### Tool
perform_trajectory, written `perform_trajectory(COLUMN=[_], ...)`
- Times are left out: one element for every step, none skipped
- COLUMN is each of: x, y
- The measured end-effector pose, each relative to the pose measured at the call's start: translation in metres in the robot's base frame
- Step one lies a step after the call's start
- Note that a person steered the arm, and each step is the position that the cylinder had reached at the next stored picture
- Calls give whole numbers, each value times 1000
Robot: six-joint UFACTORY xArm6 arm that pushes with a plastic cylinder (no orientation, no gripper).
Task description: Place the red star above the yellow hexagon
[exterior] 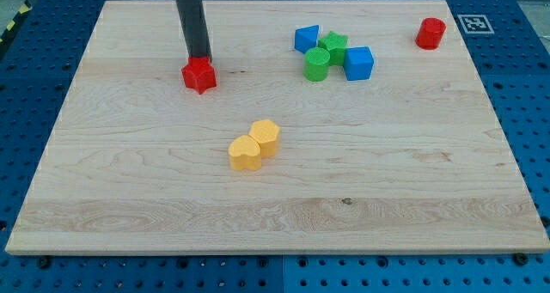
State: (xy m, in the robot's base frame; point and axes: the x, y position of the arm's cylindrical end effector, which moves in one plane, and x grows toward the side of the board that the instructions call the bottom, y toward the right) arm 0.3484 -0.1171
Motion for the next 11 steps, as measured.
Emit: perform_trajectory(x=[24, 51, 77, 96, 98, 98, 98, 71, 26, 35, 60], y=[-9, -21, -31, -29, 5, 40, 64, 63, 58, 106, 177])
